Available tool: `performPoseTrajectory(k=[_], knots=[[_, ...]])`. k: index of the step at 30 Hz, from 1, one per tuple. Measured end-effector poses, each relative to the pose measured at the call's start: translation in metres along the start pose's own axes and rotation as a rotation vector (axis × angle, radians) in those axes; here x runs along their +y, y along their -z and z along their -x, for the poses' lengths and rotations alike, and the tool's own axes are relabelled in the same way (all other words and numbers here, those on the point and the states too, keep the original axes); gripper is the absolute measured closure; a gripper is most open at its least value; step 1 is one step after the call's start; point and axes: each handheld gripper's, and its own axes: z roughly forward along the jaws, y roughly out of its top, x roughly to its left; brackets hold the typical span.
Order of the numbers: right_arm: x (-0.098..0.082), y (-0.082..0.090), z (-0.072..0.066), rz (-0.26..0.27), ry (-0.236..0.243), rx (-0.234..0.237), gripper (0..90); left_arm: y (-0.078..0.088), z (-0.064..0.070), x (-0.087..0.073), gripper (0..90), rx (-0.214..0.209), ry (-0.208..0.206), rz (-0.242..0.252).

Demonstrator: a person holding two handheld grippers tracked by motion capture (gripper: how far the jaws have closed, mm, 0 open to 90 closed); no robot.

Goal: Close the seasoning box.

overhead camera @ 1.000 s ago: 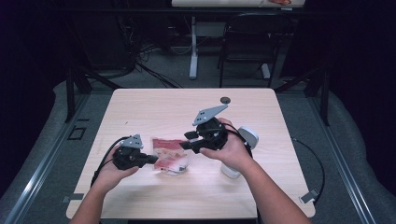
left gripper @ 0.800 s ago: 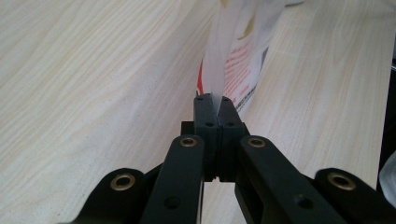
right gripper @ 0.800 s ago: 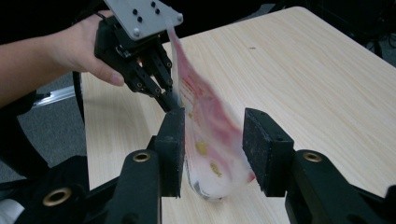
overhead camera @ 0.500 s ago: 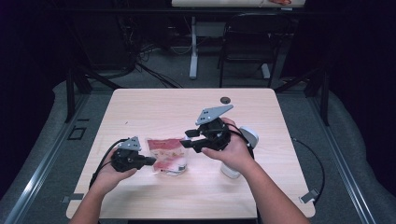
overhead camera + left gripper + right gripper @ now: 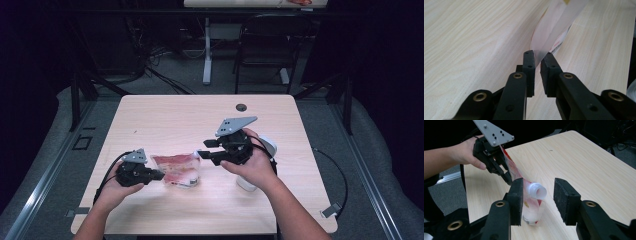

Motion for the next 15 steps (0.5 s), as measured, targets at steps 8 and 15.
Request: performPoseTrajectory(k=[8, 15], knots=[[-0.006, 0.003, 0.000, -0.005, -0.012, -0.001, 59.8, 0.005, -0.002, -0.001, 71.8, 0.001, 0.038, 0.020], [-0.009, 0.007, 0.000, -0.013, -0.019, -0.018, 59.1, 0.019, -0.002, -0.002, 63.0, 0.008, 0.069, 0.054]])
